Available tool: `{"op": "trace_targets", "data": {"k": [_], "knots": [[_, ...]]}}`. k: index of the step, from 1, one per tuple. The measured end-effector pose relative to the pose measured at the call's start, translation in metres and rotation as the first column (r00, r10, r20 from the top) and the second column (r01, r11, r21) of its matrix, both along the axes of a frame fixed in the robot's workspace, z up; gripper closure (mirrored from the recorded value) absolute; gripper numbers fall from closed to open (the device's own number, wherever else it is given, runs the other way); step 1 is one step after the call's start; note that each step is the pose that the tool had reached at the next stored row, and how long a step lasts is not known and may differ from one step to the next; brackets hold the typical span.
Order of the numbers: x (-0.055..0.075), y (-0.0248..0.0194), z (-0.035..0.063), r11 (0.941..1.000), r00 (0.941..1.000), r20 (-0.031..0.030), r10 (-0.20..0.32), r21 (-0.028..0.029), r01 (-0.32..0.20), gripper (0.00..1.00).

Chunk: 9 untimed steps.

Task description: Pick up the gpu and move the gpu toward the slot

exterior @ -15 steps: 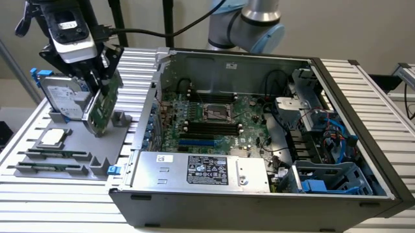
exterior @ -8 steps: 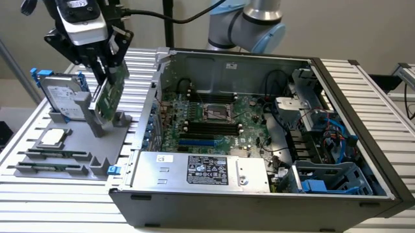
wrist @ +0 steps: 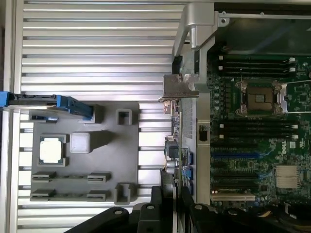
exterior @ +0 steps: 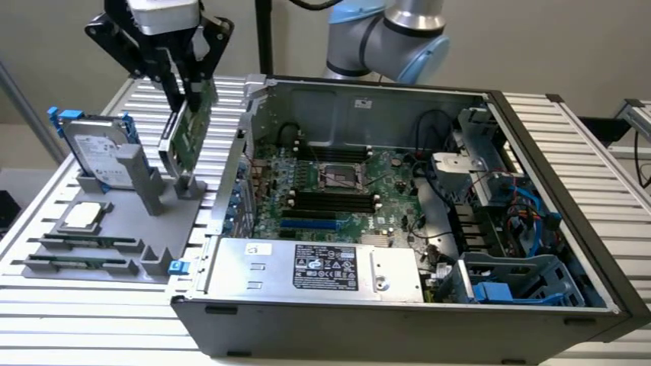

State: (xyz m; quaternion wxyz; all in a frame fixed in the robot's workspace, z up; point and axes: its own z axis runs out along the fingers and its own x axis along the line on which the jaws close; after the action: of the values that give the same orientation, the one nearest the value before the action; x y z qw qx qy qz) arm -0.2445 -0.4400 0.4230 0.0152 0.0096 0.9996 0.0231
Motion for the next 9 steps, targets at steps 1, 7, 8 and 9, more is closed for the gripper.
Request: {"op": "trace_targets", "data": {"k": [1,7,8,9], "knots": [[0.004,-0.0001,0.0032,1.0000,1.0000,-0.0015,0.000,0.0022,0.000,0.74],[0.031,-0.0005,0.0148,0.9999,0.9999,-0.0143,0.000,0.0102,0.000,0.74],[0.035,-0.0005,0.0151,0.9999,0.9999,-0.0164,0.000,0.0106,0.000,0.74],[0.040,-0.0006,0.0152,0.9999,0.9998,-0.0179,0.000,0.0110,0.000,0.74]]}}
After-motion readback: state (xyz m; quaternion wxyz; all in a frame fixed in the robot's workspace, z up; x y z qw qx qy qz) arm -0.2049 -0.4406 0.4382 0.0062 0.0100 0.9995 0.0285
